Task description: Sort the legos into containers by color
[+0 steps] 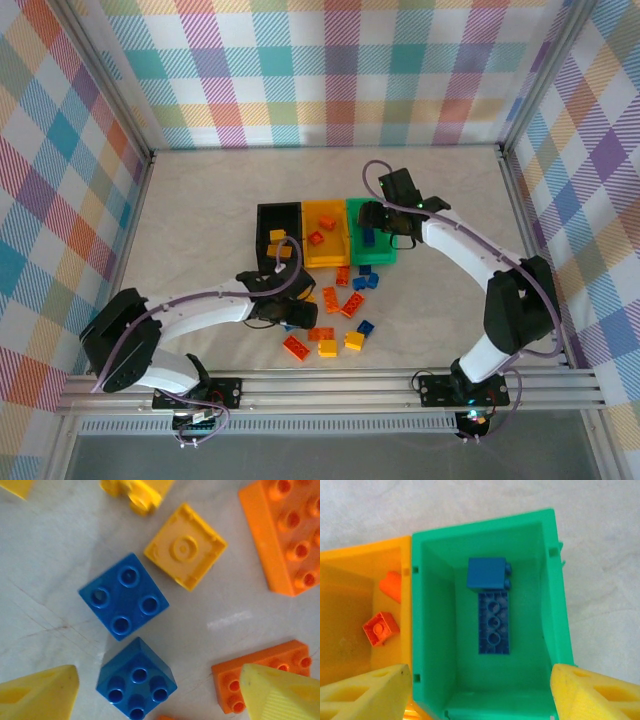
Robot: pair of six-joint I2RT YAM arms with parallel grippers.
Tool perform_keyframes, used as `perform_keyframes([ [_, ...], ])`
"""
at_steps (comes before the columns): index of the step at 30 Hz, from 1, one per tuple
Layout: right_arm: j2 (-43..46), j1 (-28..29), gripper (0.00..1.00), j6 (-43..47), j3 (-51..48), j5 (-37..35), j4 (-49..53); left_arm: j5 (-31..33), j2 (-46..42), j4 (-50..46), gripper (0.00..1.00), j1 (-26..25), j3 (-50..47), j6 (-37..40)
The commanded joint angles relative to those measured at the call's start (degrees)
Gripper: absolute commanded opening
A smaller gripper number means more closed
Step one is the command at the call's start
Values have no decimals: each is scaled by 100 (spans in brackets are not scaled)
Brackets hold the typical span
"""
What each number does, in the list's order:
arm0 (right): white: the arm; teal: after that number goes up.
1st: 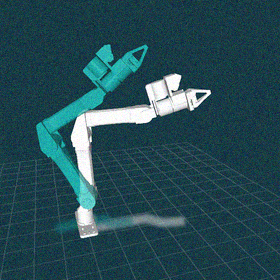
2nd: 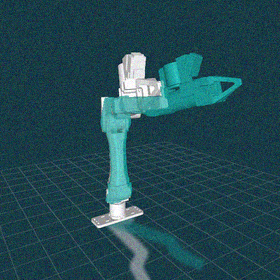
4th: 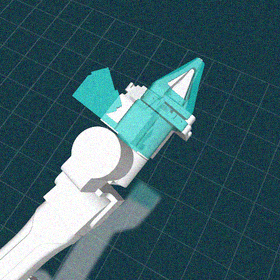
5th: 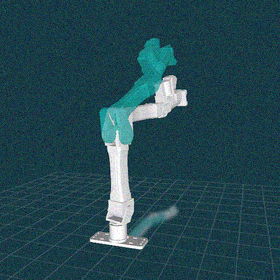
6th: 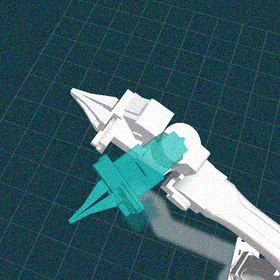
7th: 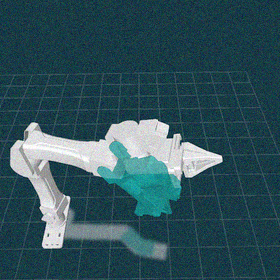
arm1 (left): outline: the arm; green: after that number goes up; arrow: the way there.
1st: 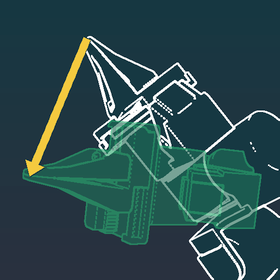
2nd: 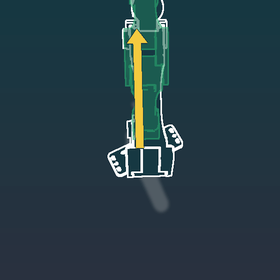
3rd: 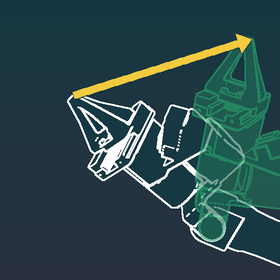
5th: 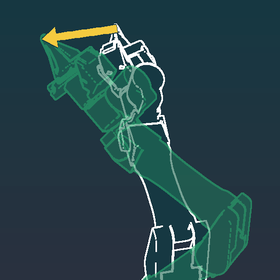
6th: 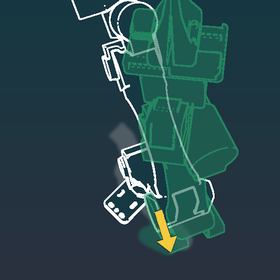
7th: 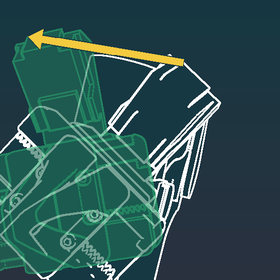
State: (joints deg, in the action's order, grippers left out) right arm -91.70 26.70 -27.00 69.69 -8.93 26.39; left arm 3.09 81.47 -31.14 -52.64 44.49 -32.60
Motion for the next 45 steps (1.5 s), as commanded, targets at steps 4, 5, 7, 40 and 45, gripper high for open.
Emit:
perform_keyframes([
  [4,326,28,74,-103,-374,144,-308,290,199,-6,70,-132,-288,-280],
  [5,359,28,74,-99,-393,161,-312,329,204,9,68,-132,-332,-295],
  [7,398,28,74,-95,-429,172,-319,395,258,78,63,-132,-386,-316],
  [40,2042,-145,74,-446,-1931,43,-166,298,1161,-443,30,-5,3137,571],
  [45,2471,-191,75,-464,-2234,-40,54,17,2699,-593,28,333,5044,771],
])
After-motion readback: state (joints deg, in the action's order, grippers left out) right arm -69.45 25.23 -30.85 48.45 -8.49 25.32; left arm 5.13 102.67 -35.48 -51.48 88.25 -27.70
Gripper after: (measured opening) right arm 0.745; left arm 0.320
